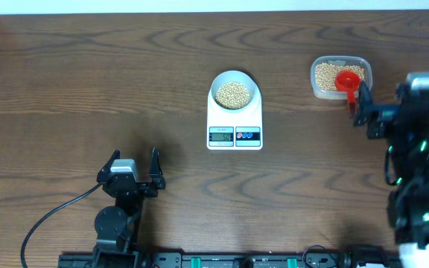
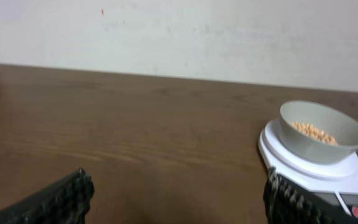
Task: Scoop item into bowl and weigh 50g on scale
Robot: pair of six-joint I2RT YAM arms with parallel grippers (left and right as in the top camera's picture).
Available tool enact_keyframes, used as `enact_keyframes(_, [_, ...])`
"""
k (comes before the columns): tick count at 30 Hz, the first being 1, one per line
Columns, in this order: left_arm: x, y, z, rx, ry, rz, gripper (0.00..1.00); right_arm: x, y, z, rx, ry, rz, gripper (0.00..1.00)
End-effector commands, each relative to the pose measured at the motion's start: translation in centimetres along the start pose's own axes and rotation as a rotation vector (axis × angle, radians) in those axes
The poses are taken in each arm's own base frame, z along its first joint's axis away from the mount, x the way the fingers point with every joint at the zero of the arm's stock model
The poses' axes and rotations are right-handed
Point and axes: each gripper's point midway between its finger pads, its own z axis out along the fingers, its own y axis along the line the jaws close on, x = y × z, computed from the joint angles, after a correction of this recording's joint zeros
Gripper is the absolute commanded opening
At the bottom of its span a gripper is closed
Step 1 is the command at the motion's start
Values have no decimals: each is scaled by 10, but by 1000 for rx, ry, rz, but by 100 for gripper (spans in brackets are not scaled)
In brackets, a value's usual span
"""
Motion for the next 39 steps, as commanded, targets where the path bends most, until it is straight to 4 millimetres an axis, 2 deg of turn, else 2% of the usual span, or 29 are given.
enact_keyframes(1, [17,7,2,-36,41,20,90,24,12,-12,-38,-98,-95,99])
enact_keyframes(6, [17,7,2,-36,41,20,90,58,28,-29,-74,-252,-204,99])
enact_keyframes(12, [17,7,2,-36,41,20,90,110,36,-42,-81,-285,-220,99])
enact_keyframes(15, [17,7,2,-36,41,20,90,125,36,-45,-74,-276,-229,99])
enact_keyframes(24, [17,7,2,-36,41,20,90,142,23,-52,2,-208,-227,99])
enact_keyframes(30, [17,7,2,-36,41,20,90,172,25,-48,-19,-85,-216,99])
enact_keyframes(39, [17,7,2,-36,41,20,90,173,22,-48,-2,-81,-212,99])
